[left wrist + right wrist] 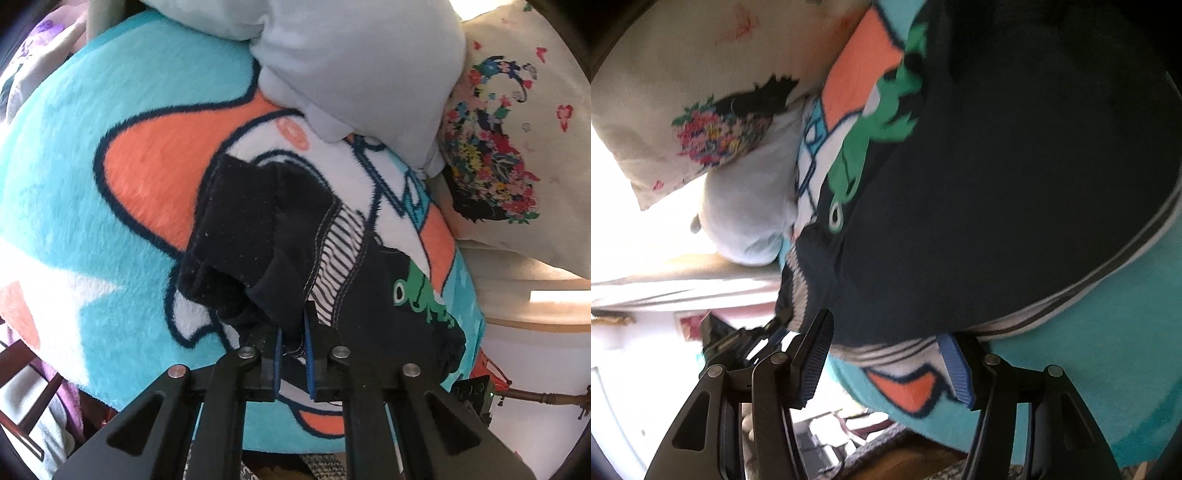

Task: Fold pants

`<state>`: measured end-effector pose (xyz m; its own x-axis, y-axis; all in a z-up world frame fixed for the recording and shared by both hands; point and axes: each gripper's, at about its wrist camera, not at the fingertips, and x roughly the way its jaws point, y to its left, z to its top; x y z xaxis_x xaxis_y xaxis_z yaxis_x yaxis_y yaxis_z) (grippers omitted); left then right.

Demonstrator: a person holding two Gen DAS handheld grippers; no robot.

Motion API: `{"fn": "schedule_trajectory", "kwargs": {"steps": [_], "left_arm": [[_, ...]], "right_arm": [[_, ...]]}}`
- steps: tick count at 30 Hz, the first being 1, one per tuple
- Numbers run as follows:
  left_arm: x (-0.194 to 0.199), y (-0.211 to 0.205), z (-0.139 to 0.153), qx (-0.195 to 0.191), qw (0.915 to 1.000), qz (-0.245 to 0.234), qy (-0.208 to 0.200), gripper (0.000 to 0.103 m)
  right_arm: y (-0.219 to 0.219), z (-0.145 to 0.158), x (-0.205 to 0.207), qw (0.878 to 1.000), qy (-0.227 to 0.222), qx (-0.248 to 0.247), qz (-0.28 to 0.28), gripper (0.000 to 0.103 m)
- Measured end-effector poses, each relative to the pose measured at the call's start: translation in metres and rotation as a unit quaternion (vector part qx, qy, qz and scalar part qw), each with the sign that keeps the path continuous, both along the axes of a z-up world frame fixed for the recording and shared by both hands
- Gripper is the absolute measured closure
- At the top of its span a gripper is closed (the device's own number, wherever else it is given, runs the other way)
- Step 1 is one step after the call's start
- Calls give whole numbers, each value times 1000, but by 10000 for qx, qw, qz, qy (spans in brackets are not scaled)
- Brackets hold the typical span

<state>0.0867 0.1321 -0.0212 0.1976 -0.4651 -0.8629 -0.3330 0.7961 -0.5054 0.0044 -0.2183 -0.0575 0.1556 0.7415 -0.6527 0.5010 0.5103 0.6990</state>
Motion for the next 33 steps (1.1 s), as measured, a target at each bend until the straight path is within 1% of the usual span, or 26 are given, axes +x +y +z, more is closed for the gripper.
{"fn": "schedule_trajectory", "kwargs": {"steps": [1, 2, 3, 6, 10, 14, 17, 18, 22, 27, 30, 31, 33], "left_arm": [[0, 0, 1, -33, 10000, -3, -5, 94], [1, 0, 2, -44, 10000, -8, -8, 94], [2, 0, 4, -49, 10000, -20, -8, 94], [2, 1, 6, -131, 9999, -61, 13, 94], [2, 5, 9, -201, 9997, -92, 50, 94], [5, 9, 11, -259, 9996, -110, 101, 94], [4, 15, 5, -352, 9990, -87, 268, 92], [3, 17, 3, -365, 9989, -89, 277, 89], [-10, 22, 3, -496, 9986, -122, 130, 86], [-22, 24, 2, -819, 9966, -59, 46, 63], [-23, 21, 2, -1145, 9934, -39, -52, 56], [-21, 19, 3, -1180, 9930, -63, -84, 55], [-15, 12, 4, -1018, 9946, -145, -110, 55]], "right_arm": [[-3, 2, 0, 9998, 4, -175, -71, 62], [-3, 4, 3, 9993, 8, -359, -125, 83], [-5, 7, 4, 9987, -30, -496, -145, 92], [-8, 20, 9, 9967, -226, -771, -137, 98], [-3, 45, 22, 9922, -649, -1055, 127, 98], [2, 62, 35, 9884, -911, -1188, 258, 98], [1, 66, 41, 9879, -999, -1166, 219, 98], [0, 67, 42, 9881, -1015, -1134, 203, 98], [1, 66, 45, 9891, -1008, -1070, 134, 98], [-3, 65, 48, 9906, -967, -968, 14, 98], [-4, 66, 52, 9906, -976, -954, -2, 98], [-5, 66, 52, 9907, -980, -941, 2, 98], [-4, 67, 54, 9906, -991, -939, 5, 98]]}}
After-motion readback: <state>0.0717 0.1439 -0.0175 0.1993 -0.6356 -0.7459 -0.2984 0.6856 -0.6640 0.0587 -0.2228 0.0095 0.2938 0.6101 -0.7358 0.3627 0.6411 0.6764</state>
